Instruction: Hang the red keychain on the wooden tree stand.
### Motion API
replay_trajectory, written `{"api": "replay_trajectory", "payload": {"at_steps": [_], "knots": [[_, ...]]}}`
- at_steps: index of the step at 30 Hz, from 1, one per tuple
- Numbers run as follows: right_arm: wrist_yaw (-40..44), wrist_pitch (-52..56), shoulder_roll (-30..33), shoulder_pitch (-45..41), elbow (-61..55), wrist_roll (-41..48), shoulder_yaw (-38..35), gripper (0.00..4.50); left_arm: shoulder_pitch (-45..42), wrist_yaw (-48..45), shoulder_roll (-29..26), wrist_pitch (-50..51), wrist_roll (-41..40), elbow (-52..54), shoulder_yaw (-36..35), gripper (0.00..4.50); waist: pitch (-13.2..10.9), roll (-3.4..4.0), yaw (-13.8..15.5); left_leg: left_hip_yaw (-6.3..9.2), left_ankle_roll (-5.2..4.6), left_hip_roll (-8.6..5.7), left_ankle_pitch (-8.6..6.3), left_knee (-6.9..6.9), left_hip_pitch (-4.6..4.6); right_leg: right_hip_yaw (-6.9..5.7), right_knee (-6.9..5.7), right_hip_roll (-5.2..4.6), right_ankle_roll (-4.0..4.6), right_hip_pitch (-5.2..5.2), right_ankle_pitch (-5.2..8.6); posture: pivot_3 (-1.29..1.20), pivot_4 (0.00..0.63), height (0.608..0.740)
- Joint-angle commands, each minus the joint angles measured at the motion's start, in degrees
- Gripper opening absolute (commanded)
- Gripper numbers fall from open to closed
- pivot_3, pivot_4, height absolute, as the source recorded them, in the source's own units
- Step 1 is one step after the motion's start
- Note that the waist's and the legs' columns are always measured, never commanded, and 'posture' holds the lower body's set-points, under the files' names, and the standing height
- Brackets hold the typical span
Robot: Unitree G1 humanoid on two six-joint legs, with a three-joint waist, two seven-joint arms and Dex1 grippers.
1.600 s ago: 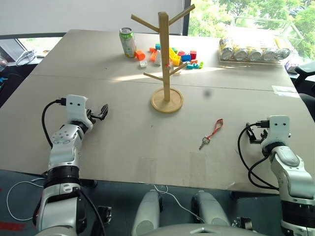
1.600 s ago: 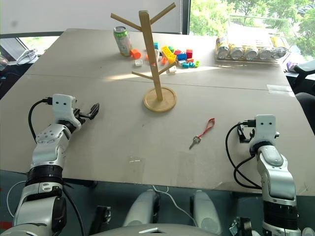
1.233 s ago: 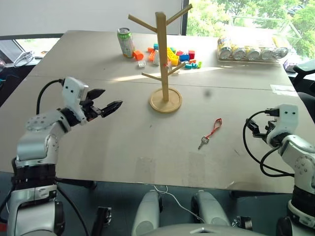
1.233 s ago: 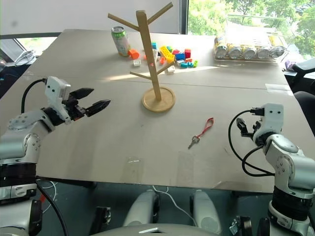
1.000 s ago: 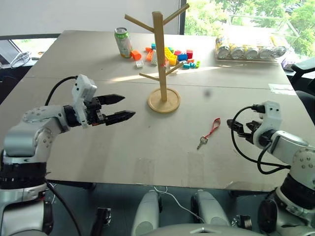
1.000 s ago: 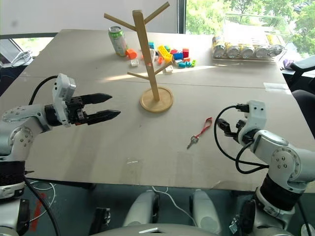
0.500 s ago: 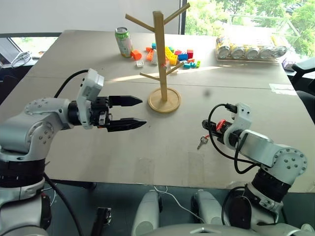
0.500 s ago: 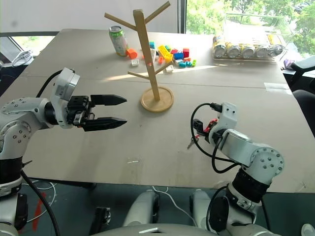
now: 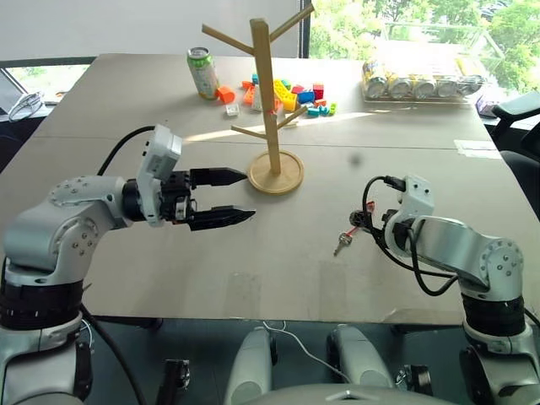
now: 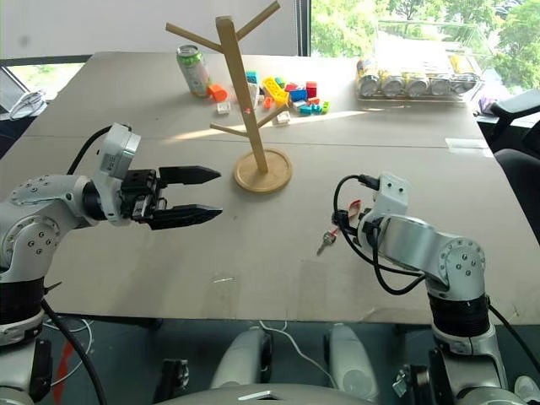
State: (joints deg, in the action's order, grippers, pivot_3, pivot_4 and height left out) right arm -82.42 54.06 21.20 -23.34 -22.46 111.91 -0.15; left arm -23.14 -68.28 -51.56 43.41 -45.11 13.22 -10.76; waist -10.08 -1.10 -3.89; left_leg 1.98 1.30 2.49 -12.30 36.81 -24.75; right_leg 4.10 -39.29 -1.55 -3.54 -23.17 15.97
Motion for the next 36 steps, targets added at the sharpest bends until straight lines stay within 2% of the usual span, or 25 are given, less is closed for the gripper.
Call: {"api": "replay_trajectory", "payload": {"at_steps": [1,14,22,31,34,36], "knots": [[-0.57,-1.76,-0.02,-1.02,-0.65,1.09,0.93,4.48,0.85,0.58,-0.30,-0.48,-1.24,2.81,-2.06,4.50,0.00,0.00,0.04,0.00,0.00,0.00,0.00,0.00,0.00,0.00,0.00,0.00,0.00,0.00,0.00,0.00,0.150,0.740],[-0.94,2.27,1.81,-7.28,9.81,1.09,4.05,4.48,1.50,2.46,-0.44,0.06,-2.33,4.18,-2.63,4.50,0.01,-0.02,-0.06,-0.04,-0.01,0.01,0.01,0.05,0.04,0.04,0.00,0.01,0.01,0.00,0.00,0.00,0.150,0.740],[-5.35,3.95,1.12,-11.80,14.07,1.09,8.70,4.48,1.25,3.77,-0.33,0.06,-3.18,4.84,-2.35,4.50,0.06,-0.09,-0.23,-0.08,-0.01,0.24,0.01,0.17,0.07,0.12,-0.01,0.25,0.06,0.01,-0.04,0.00,0.150,0.740],[-7.92,2.28,-0.45,-15.15,19.03,1.09,10.19,4.48,2.03,5.17,-0.63,1.01,-4.41,6.47,-3.17,4.50,0.09,-0.14,-0.21,-0.09,-0.01,0.31,0.01,0.29,0.06,0.41,-0.01,0.51,0.11,0.03,-0.08,0.00,0.150,0.740],[-7.98,1.83,-1.07,-15.16,19.50,1.09,10.45,3.68,1.92,5.68,-0.93,1.40,-4.95,6.75,-3.53,4.50,0.16,-0.26,-0.28,-0.09,-0.01,0.35,0.01,0.30,0.06,0.43,-0.01,0.55,0.12,0.03,-0.08,0.00,0.150,0.740],[-7.86,1.68,-1.43,-15.37,19.84,1.09,10.58,2.93,1.72,5.97,-1.06,1.68,-5.30,6.90,-3.64,4.50,0.19,-0.31,-0.45,-0.12,-0.01,0.44,0.01,0.30,0.08,0.44,0.00,0.60,0.17,0.03,-0.11,0.00,0.150,0.740]]}}
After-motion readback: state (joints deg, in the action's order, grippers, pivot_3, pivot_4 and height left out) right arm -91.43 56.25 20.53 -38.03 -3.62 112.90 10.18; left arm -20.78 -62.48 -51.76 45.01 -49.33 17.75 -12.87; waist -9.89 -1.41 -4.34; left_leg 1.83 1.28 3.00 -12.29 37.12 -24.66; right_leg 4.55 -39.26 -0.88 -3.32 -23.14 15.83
